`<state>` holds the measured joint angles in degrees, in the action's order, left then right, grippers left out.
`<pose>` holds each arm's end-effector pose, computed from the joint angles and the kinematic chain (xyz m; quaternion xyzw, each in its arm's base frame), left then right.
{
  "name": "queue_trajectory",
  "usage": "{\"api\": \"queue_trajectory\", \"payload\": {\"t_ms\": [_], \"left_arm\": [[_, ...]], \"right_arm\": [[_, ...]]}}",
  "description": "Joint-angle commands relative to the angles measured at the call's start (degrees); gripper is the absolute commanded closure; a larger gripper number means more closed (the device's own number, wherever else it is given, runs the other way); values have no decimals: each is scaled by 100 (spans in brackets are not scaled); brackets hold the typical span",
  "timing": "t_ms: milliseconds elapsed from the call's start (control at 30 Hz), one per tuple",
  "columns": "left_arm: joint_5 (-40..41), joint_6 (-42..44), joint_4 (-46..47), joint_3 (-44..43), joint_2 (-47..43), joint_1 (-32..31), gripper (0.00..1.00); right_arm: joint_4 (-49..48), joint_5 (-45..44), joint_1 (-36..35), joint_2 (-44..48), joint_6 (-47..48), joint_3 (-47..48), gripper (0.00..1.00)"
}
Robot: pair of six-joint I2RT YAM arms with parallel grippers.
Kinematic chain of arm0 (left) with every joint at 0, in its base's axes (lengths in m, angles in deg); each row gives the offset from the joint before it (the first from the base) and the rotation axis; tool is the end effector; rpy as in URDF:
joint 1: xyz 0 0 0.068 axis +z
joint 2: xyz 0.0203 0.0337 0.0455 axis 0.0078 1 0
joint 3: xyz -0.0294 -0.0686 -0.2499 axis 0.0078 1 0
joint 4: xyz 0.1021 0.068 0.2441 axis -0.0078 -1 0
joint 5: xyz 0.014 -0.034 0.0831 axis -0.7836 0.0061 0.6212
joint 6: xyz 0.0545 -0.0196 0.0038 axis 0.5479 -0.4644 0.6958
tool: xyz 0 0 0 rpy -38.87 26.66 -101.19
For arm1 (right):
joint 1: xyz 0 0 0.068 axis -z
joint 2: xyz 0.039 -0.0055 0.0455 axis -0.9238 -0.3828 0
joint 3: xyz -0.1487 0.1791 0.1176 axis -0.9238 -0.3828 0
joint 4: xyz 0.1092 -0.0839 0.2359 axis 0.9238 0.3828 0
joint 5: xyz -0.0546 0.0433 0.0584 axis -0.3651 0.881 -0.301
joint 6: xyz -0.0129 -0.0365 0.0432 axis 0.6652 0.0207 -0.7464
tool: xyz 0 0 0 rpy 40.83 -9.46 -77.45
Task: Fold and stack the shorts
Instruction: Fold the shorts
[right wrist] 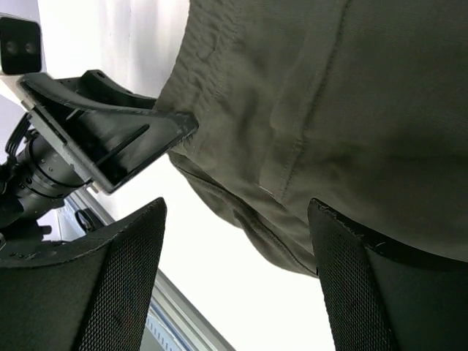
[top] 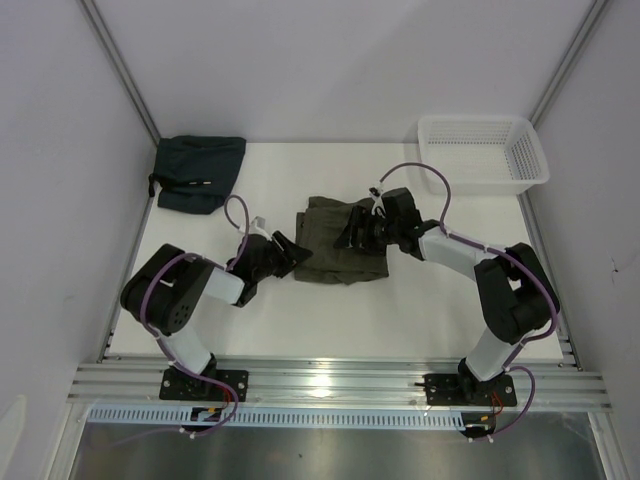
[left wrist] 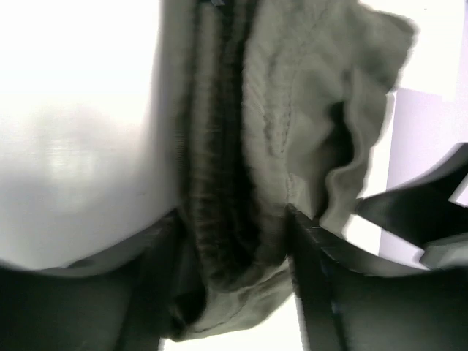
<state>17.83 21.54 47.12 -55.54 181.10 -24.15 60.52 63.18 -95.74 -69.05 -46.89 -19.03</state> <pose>0.2660 -0.1295 0.0863 -0.2161 0.8221 -0.4036 0.3384 0.3216 0.1925 0.1785 -0.0414 0.8927 0.3763 0.2447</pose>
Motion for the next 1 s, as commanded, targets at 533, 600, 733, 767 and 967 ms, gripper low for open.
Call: {"api": "queue_trajectory", "payload": {"t_ms": [533,600,733,767,967], "left_arm": [[1484,1679,-3801,-1833,-514,87,100],[1536,1688,-3914,-1824,-549,87,100],[1484,1767,-4091,-1823,-505,96,100],[1457,1758,-4082,-1780,-497,96,100],[1378,1819,-3977,-1683,-391,96,100]], "right_arm": [[99,-350,214,394,47,-265,22],[213,-464,241,411,29,-264,20],[231,-527,407,490,82,-343,18],[188,-483,512,464,108,-352,18],[4,-255,768,139,222,-370,17]]}}
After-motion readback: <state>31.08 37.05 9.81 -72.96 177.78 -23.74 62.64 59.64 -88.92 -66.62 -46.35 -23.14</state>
